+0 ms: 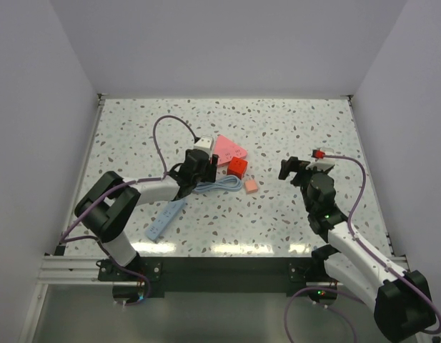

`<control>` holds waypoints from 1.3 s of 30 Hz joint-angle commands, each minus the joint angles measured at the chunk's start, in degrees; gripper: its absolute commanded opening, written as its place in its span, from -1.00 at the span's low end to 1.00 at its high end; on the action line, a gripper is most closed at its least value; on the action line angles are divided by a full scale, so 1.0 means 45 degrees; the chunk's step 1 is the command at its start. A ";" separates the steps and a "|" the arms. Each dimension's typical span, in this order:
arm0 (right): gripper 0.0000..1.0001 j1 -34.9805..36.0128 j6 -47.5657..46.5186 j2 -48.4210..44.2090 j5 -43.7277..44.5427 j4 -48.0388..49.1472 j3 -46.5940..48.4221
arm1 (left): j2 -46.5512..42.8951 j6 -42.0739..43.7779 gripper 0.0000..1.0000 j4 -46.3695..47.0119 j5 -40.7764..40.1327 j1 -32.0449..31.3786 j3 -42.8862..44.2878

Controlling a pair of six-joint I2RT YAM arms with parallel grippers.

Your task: Insert the plug

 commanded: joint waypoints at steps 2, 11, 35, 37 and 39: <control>0.98 0.0017 0.0013 0.0053 -0.0350 0.0252 0.0635 | 0.0028 -0.0099 -0.16 0.0229 0.0561 -0.0068 0.0185; 0.95 0.0387 -0.0553 0.0969 -0.4366 0.1481 0.0986 | -0.1510 -0.0665 -1.00 0.1732 0.1438 -0.0048 -0.0947; 0.91 0.5465 0.0287 0.3293 -0.2973 0.6131 0.1025 | -0.4835 -0.7715 -1.00 0.6596 0.2418 -0.0242 -0.3214; 0.91 0.5738 0.0266 0.3606 -0.2598 0.6208 0.1200 | -0.4932 -0.8143 -1.00 0.6655 0.2204 -0.0379 -0.3233; 0.90 0.5818 0.0286 0.4056 -0.2304 0.6751 0.1201 | -0.5050 -0.8437 -1.00 0.6617 0.1911 -0.0633 -0.3272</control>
